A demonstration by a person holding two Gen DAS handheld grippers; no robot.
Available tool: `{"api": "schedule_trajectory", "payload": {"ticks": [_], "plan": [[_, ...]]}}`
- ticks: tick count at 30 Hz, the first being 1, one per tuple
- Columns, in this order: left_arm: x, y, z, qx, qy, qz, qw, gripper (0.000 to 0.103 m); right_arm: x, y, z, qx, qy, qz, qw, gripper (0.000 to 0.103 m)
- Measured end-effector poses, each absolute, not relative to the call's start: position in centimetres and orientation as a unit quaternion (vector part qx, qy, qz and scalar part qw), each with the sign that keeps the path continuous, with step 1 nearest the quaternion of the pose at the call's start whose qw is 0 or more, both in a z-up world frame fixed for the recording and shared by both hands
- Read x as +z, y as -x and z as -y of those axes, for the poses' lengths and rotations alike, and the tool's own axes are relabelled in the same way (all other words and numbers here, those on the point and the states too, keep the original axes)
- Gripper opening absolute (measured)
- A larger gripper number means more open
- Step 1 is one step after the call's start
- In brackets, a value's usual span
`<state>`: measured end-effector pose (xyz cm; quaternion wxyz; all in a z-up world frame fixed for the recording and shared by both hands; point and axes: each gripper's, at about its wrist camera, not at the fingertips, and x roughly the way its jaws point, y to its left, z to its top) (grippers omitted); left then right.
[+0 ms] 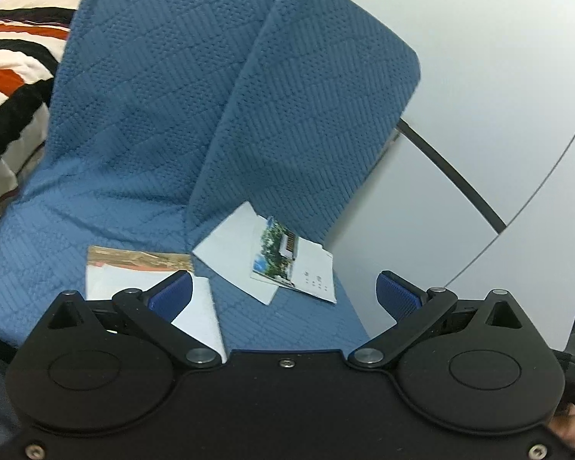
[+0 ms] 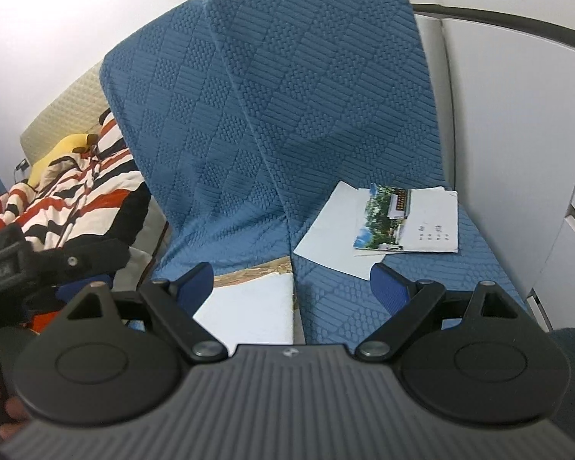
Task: Organize objects
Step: 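Withdraw both tools and move them to the postcard bundle on the sofa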
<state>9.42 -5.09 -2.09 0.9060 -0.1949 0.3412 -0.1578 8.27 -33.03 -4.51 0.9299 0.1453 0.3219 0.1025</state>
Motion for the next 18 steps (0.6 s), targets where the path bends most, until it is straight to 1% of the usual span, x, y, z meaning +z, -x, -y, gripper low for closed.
{"api": "schedule_trajectory", "payload": {"ticks": [8, 18], "plan": [[-3.7, -10.2, 9.5, -0.186, 0.186, -0.357, 0.896, 0.102, -5.4, -7.6, 35.7, 0.077, -0.145, -0.323, 0.932, 0.09], [-5.7, -11.4, 12.4, -0.197, 0.18, -0.378, 0.887, 0.102, -8.4, -7.6, 38.5, 0.054, -0.159, -0.339, 0.925, 0.09]]}}
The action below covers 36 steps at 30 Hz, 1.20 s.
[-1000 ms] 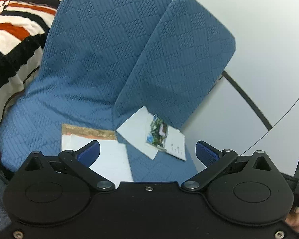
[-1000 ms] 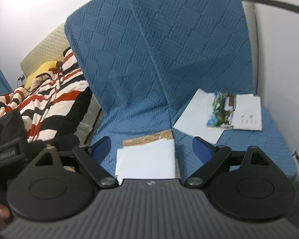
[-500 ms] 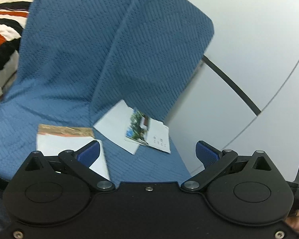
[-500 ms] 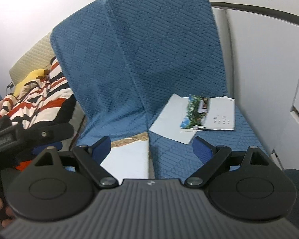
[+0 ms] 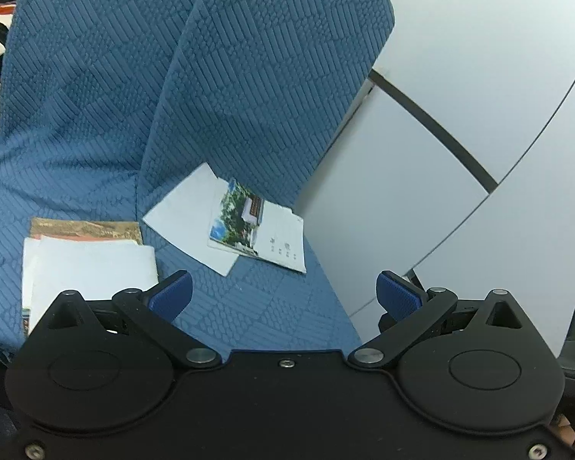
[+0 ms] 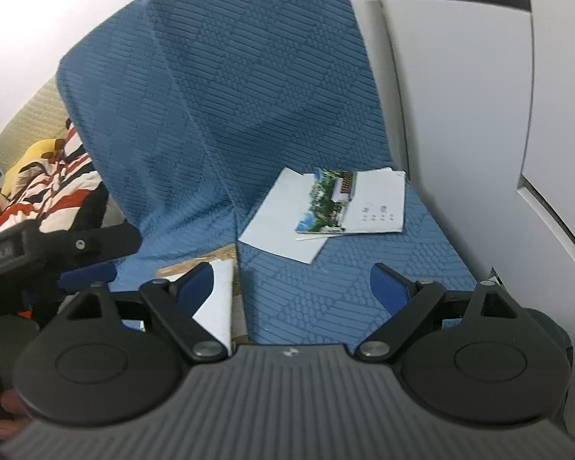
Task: Organize objects
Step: 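Withdraw both tools and move them to the postcard bundle on the sofa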
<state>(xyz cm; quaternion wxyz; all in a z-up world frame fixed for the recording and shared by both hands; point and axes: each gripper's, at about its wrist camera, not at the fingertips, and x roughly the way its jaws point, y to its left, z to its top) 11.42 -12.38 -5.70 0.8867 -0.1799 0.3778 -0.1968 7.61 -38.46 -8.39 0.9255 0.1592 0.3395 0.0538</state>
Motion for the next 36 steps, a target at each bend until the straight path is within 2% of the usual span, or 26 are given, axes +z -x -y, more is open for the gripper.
{"api": "schedule_trajectory", "payload": {"ticks": [9, 19, 29, 36], "plan": [[-6.6, -13.5, 13.1, -0.188, 0.175, -0.383, 0.887, 0.102, -10.1, -8.7, 40.1, 0.039, -0.159, -0.341, 0.926, 0.09], [-10.6, -16.2, 15.4, -0.186, 0.177, -0.405, 0.877, 0.102, -14.4, -12.4, 41.2, 0.018, -0.154, -0.331, 0.931, 0.09], [-13.4, -20.6, 17.6, -0.163, 0.165, -0.419, 0.878, 0.102, -17.4, -17.0, 43.7, -0.001, -0.214, -0.349, 0.912, 0.09], [-16.1, -23.9, 19.6, -0.162, 0.172, -0.435, 0.869, 0.095, -19.2, -20.4, 44.9, -0.02, -0.234, -0.368, 0.9, 0.09]]}}
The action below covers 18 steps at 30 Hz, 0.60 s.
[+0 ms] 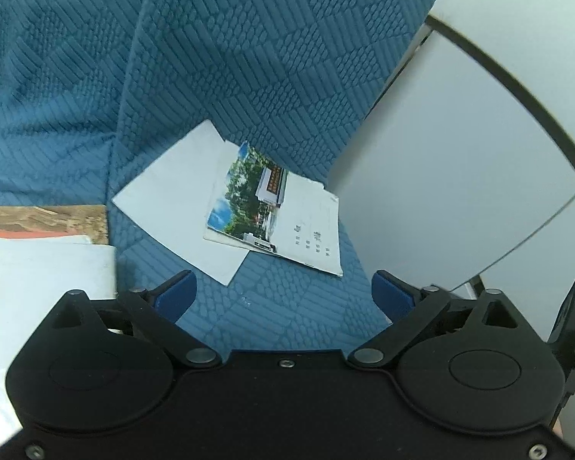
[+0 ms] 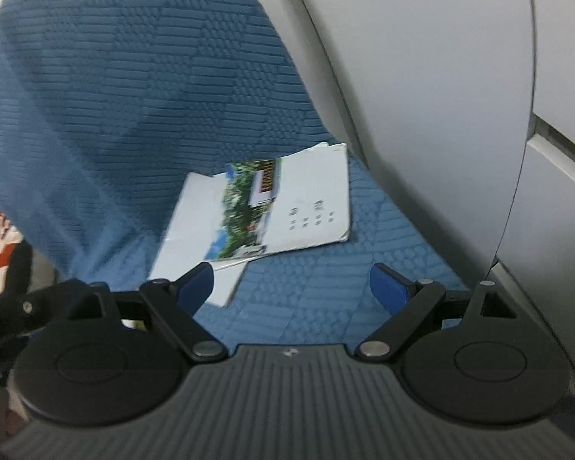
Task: Organize objects
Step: 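Close the right tool on the postcard bundle edge while the left tool closes on it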
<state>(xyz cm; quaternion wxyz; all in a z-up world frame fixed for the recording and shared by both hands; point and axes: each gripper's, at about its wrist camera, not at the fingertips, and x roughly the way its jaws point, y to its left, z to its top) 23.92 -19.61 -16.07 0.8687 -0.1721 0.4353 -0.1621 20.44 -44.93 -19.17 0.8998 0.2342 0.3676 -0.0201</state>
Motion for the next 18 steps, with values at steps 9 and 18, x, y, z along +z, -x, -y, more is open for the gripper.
{"api": "schedule_trajectory", "payload": {"ticks": [9, 18], "plan": [[-21.3, -28.8, 21.6, -0.163, 0.239, -0.469, 0.835, 0.065, -22.9, -27.3, 48.1, -0.046, -0.298, -0.411, 0.86, 0.075], [-26.8, -32.8, 22.5, -0.166, 0.318, -0.497, 0.79, 0.045, -26.8, -31.7, 51.1, -0.077, -0.387, -0.441, 0.806, 0.059]]}}
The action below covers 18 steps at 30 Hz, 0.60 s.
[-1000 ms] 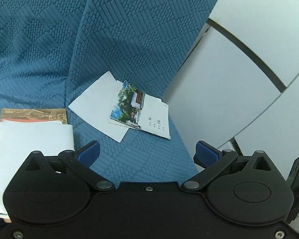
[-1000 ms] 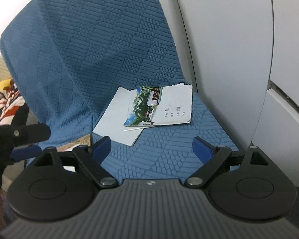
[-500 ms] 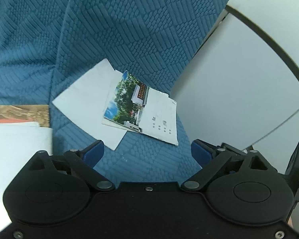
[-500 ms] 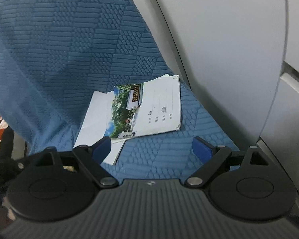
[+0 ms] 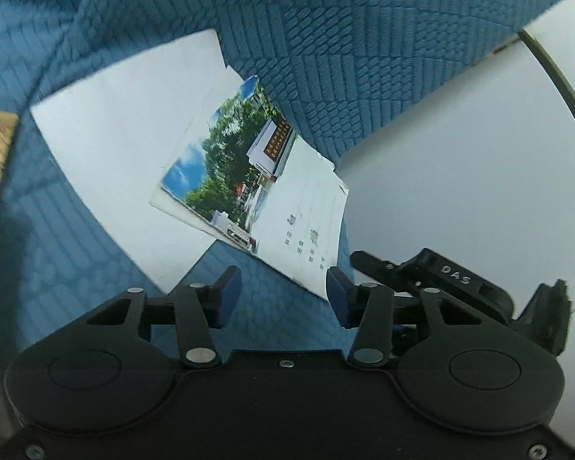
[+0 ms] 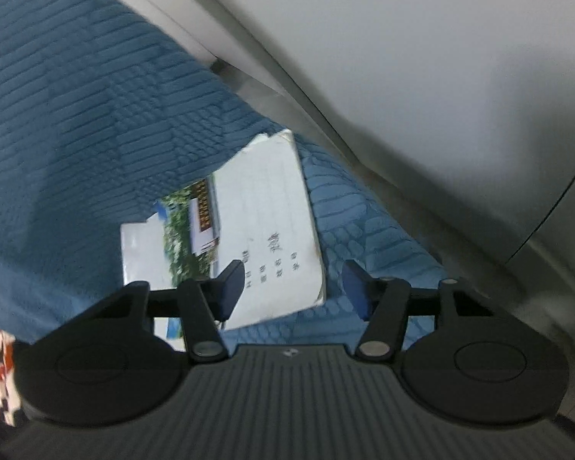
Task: Organize objects
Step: 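Close the right tool on the postcard bundle edge while the left tool closes on it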
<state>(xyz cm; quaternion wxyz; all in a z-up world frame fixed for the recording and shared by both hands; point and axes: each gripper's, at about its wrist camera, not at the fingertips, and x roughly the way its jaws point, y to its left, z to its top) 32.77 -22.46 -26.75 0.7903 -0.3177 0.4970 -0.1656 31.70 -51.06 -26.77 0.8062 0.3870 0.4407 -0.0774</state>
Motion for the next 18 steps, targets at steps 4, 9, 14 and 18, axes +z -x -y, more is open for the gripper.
{"api": "schedule_trajectory", "payload": {"ticks": [4, 9, 14, 18], "plan": [[-28.6, -33.8, 23.5, -0.17, 0.342, -0.505, 0.774, 0.043, -28.2, -33.1, 51.3, -0.08, -0.403, -0.456, 0.79, 0.049], [-30.7, -34.7, 24.7, -0.181, 0.379, -0.512, 0.749, 0.042, -28.6, -34.1, 51.5, -0.06, -0.409, -0.459, 0.787, 0.049], [-32.6, -35.3, 25.2, -0.182, 0.432, -0.512, 0.72, 0.043, -29.7, -33.6, 53.5, -0.038, -0.494, -0.442, 0.748, 0.049], [-33.8, -35.3, 25.0, -0.176, 0.477, -0.506, 0.697, 0.044, -30.8, -33.1, 54.2, -0.005, -0.544, -0.434, 0.719, 0.05]]}}
